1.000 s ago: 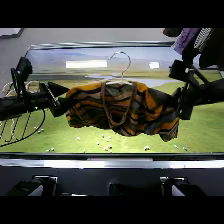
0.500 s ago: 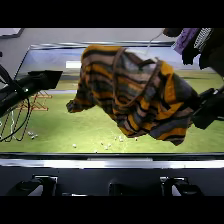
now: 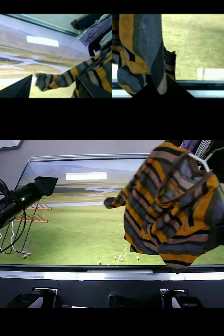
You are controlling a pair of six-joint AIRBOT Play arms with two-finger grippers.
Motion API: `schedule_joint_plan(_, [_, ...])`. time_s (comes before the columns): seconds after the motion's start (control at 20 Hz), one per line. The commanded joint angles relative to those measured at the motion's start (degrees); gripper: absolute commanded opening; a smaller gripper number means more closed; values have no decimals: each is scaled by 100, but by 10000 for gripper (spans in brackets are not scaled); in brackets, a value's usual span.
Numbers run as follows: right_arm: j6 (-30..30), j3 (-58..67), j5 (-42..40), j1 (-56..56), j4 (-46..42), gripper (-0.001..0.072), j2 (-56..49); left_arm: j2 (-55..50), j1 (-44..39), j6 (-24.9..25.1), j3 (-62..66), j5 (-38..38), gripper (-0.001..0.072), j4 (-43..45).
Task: Fold the clothes and pants, and hang the long-sleeved shirts on hangers.
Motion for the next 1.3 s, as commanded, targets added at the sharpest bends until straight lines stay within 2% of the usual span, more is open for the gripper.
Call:
schedule_joint_plan(0.0, [1495, 190, -9, -4, -708, 26, -11, 2, 7, -55, 2, -96, 620, 2])
schedule_joint_plan(0.15, [2312, 619, -369, -4, -1552, 26, -326, 2, 7, -55, 2, -120, 619, 2])
schedule_joint_plan(0.25, [2476, 990, -131, -4, -1950, 25, -776, 2, 7, -55, 2, -120, 619, 2])
schedule_joint_plan(0.35, [2470, 1469, 212, -4, -2417, 25, -1366, 2, 7, -55, 2, -120, 619, 2])
schedule_joint_plan(0.65, [2328, 3047, -13, -17, -4138, 25, -2524, -4, 7, -52, 2, -118, 619, 2])
schedule_joint_plan(0.95, [2201, 3615, -468, -1585, -4131, 25, -2590, -4, 7, -52, 2, -118, 619, 2])
schedule_joint_plan(1.25, [2275, 3615, -1058, -2461, -4089, 24, -2455, -2, -7, -57, 2, -411, 619, -17])
